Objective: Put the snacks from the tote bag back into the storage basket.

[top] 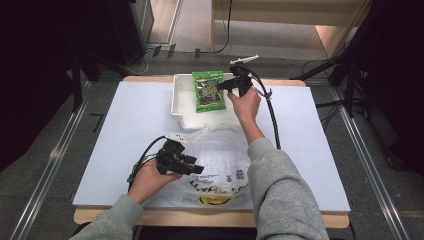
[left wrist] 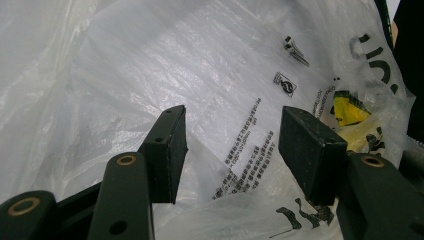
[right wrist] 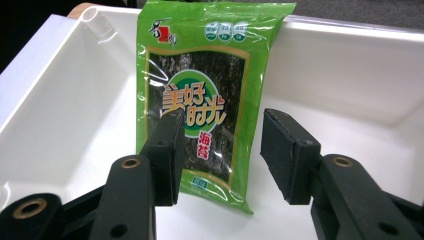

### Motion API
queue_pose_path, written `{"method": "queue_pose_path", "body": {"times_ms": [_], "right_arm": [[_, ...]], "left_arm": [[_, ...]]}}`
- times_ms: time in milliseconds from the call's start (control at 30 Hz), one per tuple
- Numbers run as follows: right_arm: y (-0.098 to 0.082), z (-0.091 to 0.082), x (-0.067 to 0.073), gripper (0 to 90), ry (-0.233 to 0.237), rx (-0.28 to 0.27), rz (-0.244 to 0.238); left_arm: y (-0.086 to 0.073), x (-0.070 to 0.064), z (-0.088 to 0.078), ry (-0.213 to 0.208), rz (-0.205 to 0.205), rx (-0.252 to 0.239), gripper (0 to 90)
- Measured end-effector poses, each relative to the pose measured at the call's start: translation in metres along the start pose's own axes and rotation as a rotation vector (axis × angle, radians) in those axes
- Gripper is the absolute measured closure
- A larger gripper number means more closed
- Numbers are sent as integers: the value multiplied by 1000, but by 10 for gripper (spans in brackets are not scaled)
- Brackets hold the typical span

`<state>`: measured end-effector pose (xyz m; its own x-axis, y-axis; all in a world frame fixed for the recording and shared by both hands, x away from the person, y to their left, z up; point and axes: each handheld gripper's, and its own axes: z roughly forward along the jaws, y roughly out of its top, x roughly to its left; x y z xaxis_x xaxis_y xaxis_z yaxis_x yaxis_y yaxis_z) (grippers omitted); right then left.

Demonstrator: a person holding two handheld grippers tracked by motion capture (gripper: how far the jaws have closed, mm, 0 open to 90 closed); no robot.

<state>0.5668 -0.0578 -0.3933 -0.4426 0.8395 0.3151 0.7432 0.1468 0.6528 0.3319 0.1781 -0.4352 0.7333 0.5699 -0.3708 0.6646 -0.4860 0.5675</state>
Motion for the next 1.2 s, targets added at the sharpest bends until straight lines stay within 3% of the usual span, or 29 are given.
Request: {"method": "queue_pose_path", "body": {"times_ms": [133,567,867,1200], "right_arm": [[-5,-3,4,536,3,6,-25],[-13,-12,6,461,63,15,-25],[-18,-26,9,456,61,5,-55],[-32,-39,11,461,103,2,-61]], "left_arm": [[0,0,0,3,-1,0,454],[0,1,0,3,-3,0,454],[0,2,-1,8,-6,-3,454],[0,2,0,11,-4,1,454]]}}
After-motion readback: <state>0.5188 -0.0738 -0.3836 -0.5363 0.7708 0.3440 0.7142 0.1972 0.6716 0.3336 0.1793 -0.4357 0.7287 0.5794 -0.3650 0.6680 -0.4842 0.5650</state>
